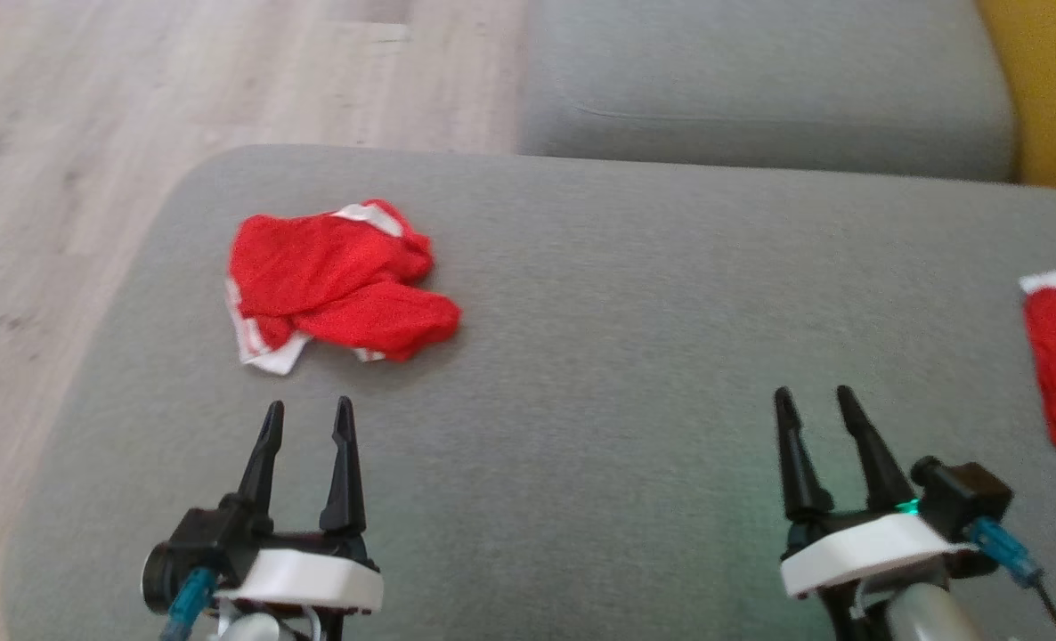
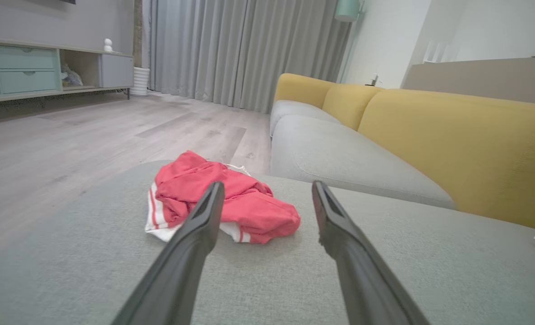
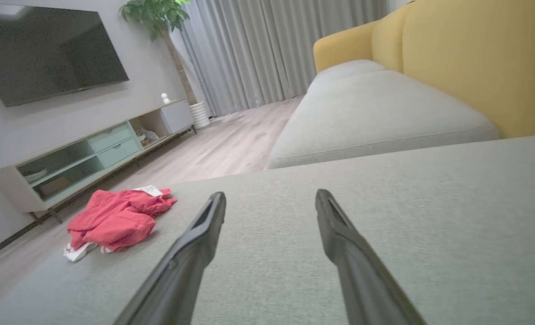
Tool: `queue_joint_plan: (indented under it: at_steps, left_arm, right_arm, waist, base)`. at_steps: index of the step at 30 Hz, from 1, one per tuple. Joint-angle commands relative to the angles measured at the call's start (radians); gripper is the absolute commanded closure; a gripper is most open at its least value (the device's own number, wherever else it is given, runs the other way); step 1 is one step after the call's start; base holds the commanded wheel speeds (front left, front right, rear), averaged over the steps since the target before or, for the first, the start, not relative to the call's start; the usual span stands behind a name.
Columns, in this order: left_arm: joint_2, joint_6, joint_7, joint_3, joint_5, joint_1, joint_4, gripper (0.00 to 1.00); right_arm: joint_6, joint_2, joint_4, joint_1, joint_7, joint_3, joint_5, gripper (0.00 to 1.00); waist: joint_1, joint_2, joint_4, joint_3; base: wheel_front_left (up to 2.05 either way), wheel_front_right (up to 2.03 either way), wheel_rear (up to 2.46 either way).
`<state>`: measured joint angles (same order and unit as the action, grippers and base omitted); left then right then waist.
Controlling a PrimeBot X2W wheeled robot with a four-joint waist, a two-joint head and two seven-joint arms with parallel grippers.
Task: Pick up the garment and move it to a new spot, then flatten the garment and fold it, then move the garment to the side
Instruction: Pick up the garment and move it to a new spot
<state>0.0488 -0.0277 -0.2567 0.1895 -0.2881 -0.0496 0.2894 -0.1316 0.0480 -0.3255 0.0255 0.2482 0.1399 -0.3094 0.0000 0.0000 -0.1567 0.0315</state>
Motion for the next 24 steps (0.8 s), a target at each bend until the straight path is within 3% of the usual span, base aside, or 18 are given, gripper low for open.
queue_joint_plan:
  at_steps: [1, 15, 24]
  left_arm:
    - [0.001, -0.002, -0.005, -0.037, 0.008, -0.013, -0.025, 0.00]
    - [0.001, -0.013, -0.005, -0.043, 0.027, 0.015, -0.015, 0.00]
    - [0.001, -0.013, -0.005, -0.050, 0.038, 0.015, -0.008, 0.00]
  right_arm:
    - [0.001, 0.002, 0.029, 0.020, 0.013, 0.038, 0.000, 0.00]
    - [0.001, 0.002, 0.024, 0.008, 0.014, 0.105, -0.051, 0.00]
    - [0.001, 0.002, 0.021, 0.022, 0.014, 0.115, -0.053, 0.00]
  waist:
    - [0.0000, 0.0000, -0.045, 0.012]
    - [0.0000, 0.0000, -0.205, 0.036]
    - [0.0000, 0.0000, -0.209, 0.020]
  base:
    - [0.00, 0.00, 0.00]
    - [0.00, 0.00, 0.00]
    - [0.00, 0.00, 0.00]
